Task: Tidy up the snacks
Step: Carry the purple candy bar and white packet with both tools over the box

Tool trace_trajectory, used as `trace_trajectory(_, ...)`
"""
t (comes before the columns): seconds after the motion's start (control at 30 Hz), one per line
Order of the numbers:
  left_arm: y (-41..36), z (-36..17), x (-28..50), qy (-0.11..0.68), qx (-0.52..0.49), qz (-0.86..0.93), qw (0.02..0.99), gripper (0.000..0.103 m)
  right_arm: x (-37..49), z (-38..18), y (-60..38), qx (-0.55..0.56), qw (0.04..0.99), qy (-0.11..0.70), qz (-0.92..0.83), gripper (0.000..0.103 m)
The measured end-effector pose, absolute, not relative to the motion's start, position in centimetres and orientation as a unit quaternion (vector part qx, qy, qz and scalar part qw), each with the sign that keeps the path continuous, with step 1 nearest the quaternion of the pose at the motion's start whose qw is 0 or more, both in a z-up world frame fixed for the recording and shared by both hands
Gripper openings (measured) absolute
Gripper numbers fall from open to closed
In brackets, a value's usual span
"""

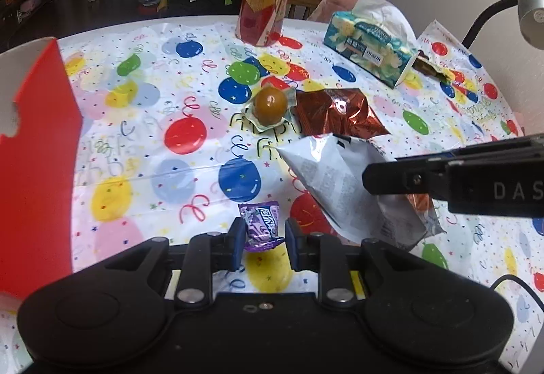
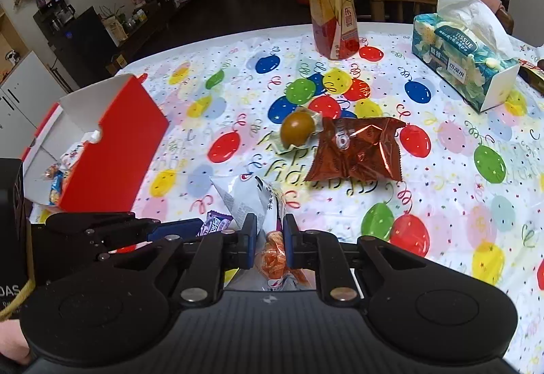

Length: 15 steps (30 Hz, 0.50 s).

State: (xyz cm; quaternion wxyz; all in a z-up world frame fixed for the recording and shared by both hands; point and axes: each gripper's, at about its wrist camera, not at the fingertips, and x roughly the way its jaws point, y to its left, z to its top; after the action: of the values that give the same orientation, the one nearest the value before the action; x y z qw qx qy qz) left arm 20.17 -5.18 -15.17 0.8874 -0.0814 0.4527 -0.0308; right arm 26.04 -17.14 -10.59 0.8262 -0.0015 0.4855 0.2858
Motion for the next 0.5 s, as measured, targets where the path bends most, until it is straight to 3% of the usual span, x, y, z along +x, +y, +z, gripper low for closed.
trace_trajectory(0.5,-1.0,-9.5,16.0,0.425,-0.089,-0.043,0.9,0.022,21.3,-5.4,-14.1,-0.001,0.843,0.458,0.282,0.016)
